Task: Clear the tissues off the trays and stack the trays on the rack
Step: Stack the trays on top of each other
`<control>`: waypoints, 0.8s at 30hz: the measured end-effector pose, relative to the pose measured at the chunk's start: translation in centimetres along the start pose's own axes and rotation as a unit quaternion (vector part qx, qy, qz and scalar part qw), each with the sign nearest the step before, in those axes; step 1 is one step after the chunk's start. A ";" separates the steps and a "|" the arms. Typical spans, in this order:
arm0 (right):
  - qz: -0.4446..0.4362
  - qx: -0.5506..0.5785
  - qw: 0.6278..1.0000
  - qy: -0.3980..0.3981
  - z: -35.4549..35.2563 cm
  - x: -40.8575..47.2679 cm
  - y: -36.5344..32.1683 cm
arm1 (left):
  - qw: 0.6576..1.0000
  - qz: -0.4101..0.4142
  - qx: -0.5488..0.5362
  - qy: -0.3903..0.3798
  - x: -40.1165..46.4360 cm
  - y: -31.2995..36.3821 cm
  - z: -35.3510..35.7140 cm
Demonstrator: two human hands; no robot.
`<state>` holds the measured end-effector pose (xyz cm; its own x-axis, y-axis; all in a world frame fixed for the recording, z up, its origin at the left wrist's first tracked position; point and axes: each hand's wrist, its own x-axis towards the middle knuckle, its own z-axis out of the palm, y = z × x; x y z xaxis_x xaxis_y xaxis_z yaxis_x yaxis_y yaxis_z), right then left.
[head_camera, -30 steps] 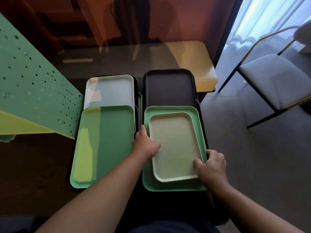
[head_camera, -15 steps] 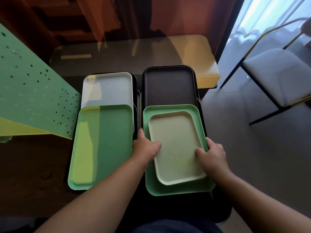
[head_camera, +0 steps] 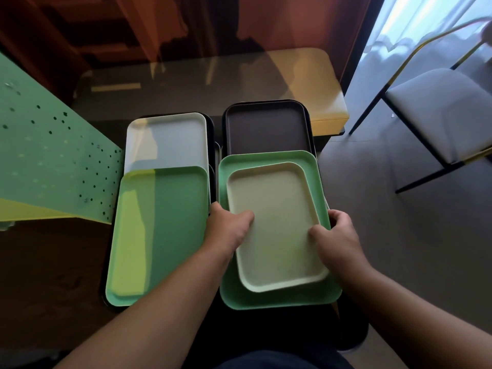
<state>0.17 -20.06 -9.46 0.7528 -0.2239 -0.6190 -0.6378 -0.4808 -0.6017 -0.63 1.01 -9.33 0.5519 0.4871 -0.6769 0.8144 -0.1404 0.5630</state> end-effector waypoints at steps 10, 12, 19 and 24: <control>-0.058 -0.042 0.997 0.009 -0.9 1.3 0.1 | 0.998 -0.037 -0.041 -0.020 0.5 -0.6 0.9; -0.067 -0.047 0.997 0.012 -1.6 1.9 -0.2 | 0.998 -0.035 -0.048 -0.020 0.4 -0.3 1.4; -0.092 -0.023 0.995 0.013 -2.4 4.0 -2.8 | 0.999 -0.025 0.026 0.007 1.3 1.7 2.5; -0.078 -0.042 0.996 0.024 -1.8 4.7 -1.9 | 0.994 -0.025 0.109 0.004 2.6 2.2 2.6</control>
<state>5.19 -21.67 -10.30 0.8495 -0.1798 -0.4960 -0.4984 -0.5818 -0.6427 3.05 -0.25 -11.09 0.5097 0.5054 -0.6962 0.8604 -0.3000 0.4121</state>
